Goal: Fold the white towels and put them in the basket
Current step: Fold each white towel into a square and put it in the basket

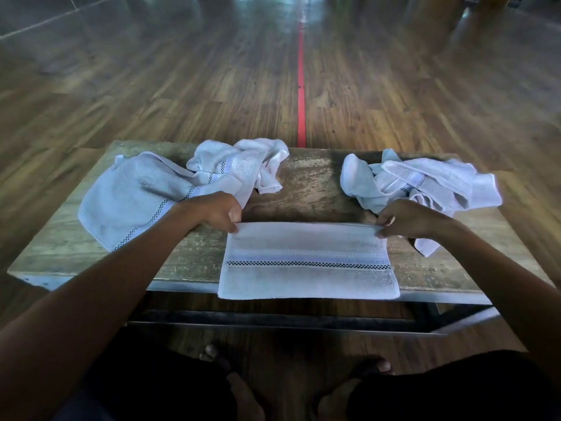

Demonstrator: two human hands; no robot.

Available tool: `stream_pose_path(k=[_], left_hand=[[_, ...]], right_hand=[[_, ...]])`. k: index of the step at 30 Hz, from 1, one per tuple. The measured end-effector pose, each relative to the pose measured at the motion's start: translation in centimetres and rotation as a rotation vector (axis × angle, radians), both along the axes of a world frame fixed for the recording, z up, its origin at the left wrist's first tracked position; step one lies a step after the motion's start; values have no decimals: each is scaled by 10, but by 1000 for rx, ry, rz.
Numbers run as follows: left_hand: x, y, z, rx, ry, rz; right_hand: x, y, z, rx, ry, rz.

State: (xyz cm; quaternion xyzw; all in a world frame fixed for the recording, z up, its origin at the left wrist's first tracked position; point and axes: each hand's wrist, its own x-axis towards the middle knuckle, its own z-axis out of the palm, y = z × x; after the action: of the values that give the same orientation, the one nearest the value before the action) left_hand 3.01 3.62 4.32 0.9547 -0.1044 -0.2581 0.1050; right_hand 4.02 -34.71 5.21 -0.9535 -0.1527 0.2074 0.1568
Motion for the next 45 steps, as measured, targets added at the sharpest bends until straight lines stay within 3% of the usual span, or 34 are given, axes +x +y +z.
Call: stream_pose_path(k=[5, 14, 18, 24, 27, 31, 34, 39, 45], left_hand=[[-24, 10, 27, -103, 109, -15], [-40, 14, 69, -115, 191, -54], [-31, 17, 87, -171, 36, -27], [-19, 12, 110, -250, -525, 88], [-17, 14, 89, -195, -714, 87], [-36, 15, 30, -48, -725, 48], [-61, 14, -10, 10, -807, -103], [-95, 23, -48, 19, -795, -183], [-110, 30, -56, -21, -735, -156]], right_hand=[[-16, -8, 30, 36, 103, 0], [-30, -16, 69, 64, 290, -21], [-18, -13, 86, 149, 136, -88], [2, -12, 103, 358, -224, -188], [3, -9, 87, 296, -446, -220], [-24, -3, 30, 106, -534, -173], [-45, -12, -24, -14, -536, -102], [-81, -26, -64, -45, -652, 63], [-103, -26, -72, -19, -717, 72]])
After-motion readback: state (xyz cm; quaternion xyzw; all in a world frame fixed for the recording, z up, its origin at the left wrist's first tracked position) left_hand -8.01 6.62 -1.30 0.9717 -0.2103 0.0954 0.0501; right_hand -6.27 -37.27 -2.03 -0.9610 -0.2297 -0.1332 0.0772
